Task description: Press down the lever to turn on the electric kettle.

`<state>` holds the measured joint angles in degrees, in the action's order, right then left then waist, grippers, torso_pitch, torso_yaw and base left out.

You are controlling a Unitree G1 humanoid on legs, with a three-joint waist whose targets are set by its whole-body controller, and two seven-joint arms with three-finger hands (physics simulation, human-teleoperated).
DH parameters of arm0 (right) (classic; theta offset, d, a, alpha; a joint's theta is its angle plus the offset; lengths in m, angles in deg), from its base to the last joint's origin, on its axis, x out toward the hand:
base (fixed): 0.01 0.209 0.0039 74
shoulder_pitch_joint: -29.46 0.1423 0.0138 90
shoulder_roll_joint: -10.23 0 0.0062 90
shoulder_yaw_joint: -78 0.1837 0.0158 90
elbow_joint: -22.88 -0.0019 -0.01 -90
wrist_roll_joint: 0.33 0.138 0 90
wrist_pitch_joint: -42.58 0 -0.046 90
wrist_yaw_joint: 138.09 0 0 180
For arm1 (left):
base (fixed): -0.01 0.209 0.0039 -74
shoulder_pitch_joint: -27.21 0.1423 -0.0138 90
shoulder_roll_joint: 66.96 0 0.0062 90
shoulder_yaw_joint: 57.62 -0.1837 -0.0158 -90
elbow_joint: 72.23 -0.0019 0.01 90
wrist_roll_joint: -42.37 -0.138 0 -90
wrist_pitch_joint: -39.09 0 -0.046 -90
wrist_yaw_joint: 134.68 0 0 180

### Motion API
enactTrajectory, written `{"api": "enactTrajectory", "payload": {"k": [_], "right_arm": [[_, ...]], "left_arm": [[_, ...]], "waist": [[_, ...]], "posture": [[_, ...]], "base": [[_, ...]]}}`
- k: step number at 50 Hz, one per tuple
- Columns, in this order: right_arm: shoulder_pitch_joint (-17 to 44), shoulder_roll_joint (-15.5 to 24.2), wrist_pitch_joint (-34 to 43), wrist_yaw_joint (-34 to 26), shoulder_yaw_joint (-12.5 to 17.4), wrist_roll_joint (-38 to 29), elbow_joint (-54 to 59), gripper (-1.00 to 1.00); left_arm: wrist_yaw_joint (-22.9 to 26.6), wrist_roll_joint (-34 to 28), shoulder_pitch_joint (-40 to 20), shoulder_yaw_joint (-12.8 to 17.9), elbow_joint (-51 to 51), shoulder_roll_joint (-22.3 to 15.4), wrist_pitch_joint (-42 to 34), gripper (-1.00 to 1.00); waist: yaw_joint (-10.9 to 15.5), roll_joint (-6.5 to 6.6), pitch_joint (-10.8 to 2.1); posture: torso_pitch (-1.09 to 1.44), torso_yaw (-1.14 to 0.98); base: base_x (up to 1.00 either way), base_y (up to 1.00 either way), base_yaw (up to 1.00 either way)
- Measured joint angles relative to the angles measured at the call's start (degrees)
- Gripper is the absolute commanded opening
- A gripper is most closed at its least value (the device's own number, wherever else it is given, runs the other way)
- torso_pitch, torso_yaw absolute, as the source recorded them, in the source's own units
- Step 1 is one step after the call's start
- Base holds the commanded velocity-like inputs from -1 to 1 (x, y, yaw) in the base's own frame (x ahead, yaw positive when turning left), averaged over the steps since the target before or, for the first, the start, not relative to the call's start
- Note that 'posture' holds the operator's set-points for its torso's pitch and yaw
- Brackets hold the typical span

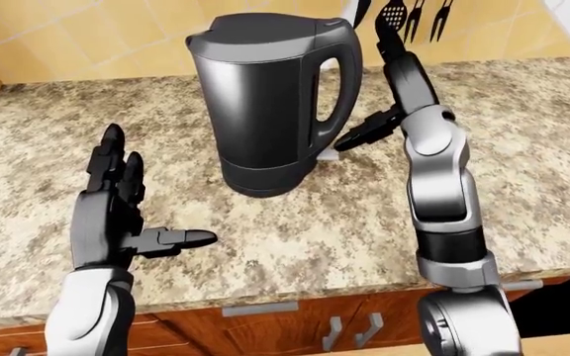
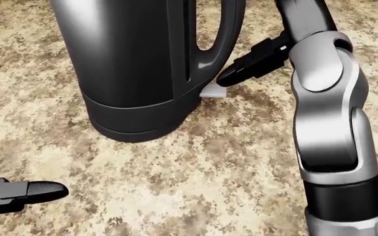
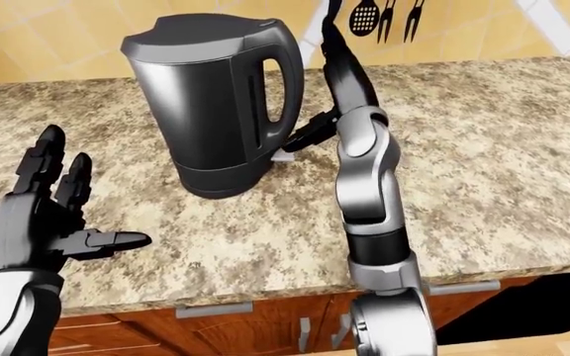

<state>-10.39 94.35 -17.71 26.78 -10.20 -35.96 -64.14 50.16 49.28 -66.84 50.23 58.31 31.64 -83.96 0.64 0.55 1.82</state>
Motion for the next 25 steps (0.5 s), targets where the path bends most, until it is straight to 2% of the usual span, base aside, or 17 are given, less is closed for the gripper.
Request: {"api": "enactTrajectory", "payload": {"k": [9, 17, 25], "right_arm": [[1.1, 0.1, -5.3, 3.1, 0.2, 1.6, 6.3, 1.00], [-0.8, -1.5, -5.5, 3.9, -1.1, 0.8, 8.4, 1.00], [1.3, -1.0, -7.6, 5.3, -0.4, 1.6, 12.7, 1.00]], "left_arm": [[0.1, 0.1, 0.1, 0.0, -0.3, 0.0, 0.4, 1.00], [0.1, 0.1, 0.3, 0.2, -0.9, 0.0, 1.0, 1.00], [0.2, 0.0, 0.5, -0.1, -0.9, 0.1, 1.2, 1.00]], "waist": [[-0.2, -0.05, -0.30], [0.0, 0.05, 0.16], [0.0, 0.12, -0.03]], "posture": [[0.00, 0.00], [0.00, 0.00], [0.00, 0.00]], "base": [[0.00, 0.00, 0.00], [0.00, 0.00, 0.00], [0.00, 0.00, 0.00]]}}
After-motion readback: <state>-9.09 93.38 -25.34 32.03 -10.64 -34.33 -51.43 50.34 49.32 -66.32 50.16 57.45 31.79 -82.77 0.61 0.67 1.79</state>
